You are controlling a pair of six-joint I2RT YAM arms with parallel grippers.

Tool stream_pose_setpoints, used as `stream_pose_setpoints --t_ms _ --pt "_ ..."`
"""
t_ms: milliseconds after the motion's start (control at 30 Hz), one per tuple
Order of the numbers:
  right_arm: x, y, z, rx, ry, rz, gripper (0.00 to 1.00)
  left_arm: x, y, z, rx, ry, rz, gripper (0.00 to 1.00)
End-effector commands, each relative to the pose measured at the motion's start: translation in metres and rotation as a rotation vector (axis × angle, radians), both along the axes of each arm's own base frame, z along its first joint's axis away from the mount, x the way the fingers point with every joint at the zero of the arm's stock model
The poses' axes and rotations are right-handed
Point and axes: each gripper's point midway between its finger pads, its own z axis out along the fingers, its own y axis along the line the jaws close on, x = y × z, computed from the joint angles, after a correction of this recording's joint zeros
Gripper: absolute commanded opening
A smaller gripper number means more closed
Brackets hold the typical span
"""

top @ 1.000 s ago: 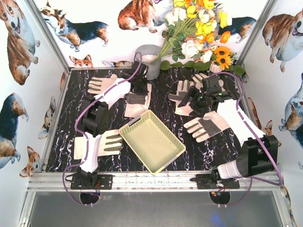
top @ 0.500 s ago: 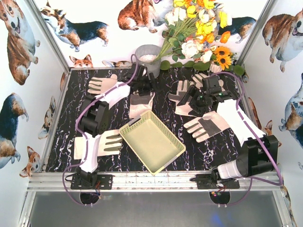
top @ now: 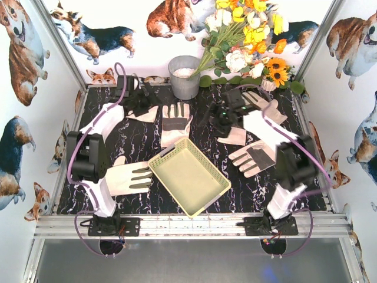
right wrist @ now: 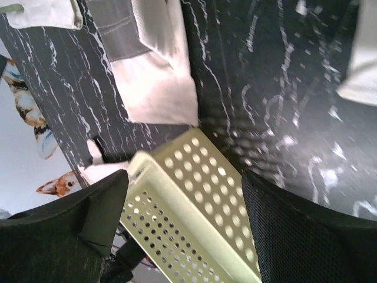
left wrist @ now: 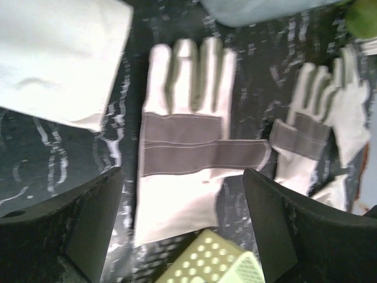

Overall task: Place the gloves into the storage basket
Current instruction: Move the glove to the center of the board.

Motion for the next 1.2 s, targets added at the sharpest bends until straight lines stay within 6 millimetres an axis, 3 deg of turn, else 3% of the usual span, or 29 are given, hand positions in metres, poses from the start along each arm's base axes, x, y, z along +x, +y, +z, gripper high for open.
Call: stream_pose_setpoints --t_ms 0,333,667,900,1033,1167 --pt "0.042 0.041 0.027 0.140 -0.079 0.023 0.80 -0.013 0.016 -0.043 0.081 0.119 -0.069 0.75" --pt "0.086 0.070 0.001 0.144 -0.044 0.054 0.72 -0.004 0.000 -0.073 0.009 0.173 -0.147 0.64" --pt "0.111 0.077 -0.032 0.079 0.011 0.070 0.58 0.001 -0.011 -0.096 -0.052 0.227 -0.165 0.55" --pt "0.123 0.077 -0.044 0.050 0.001 0.067 0.51 -0.004 -0.010 -0.119 -0.049 0.284 -0.160 0.52" --pt "0.121 0.070 -0.057 0.003 0.021 0.068 0.39 -0.004 -0.011 -0.127 -0.054 0.298 -0.166 0.48" --pt "0.122 0.053 -0.059 -0.064 0.008 0.053 0.11 -0.004 -0.013 -0.134 -0.055 0.315 -0.180 0.39"
